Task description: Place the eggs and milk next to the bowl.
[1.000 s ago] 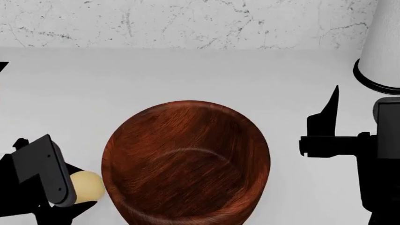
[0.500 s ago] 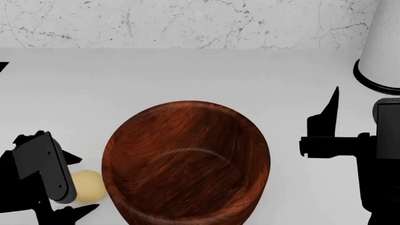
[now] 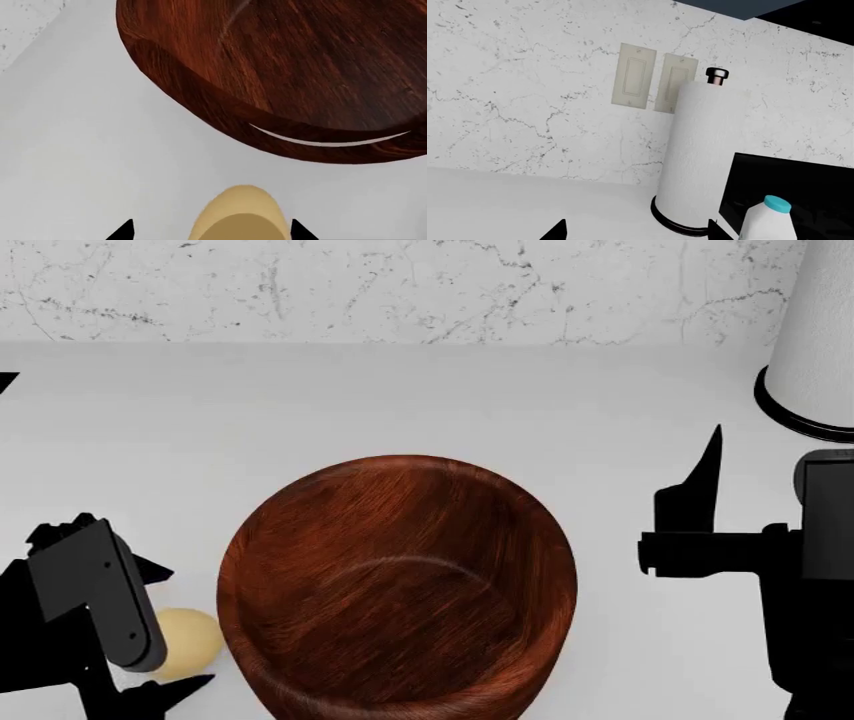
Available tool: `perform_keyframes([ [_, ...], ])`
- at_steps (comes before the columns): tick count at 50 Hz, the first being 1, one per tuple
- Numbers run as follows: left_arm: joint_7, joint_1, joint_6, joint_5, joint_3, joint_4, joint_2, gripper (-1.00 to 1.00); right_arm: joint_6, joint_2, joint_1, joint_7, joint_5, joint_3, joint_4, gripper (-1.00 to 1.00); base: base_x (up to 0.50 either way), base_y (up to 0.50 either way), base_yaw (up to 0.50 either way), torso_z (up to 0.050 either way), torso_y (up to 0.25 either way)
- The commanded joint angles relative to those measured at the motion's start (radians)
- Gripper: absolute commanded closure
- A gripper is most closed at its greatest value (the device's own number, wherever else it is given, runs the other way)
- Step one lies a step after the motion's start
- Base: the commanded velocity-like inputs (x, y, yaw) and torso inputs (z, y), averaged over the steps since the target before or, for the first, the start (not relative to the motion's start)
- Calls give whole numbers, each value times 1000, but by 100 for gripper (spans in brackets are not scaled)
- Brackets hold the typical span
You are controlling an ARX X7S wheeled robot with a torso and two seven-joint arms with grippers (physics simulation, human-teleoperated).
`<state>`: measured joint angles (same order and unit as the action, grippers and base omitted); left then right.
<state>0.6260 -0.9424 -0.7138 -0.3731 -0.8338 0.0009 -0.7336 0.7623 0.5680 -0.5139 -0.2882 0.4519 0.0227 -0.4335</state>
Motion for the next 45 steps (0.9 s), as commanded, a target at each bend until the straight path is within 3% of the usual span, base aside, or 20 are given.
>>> perform_keyframes([
  [1,-1,12,-27,-9,-2,33,-18,-100,-3,0,1,0,1,1,0,-100,0,0,0,0,0],
  [45,-52,10,-133,-138,135,237,-136,-100,-18,-4,4,-4,14,-6,-7,-100,0,0,0,0,0],
])
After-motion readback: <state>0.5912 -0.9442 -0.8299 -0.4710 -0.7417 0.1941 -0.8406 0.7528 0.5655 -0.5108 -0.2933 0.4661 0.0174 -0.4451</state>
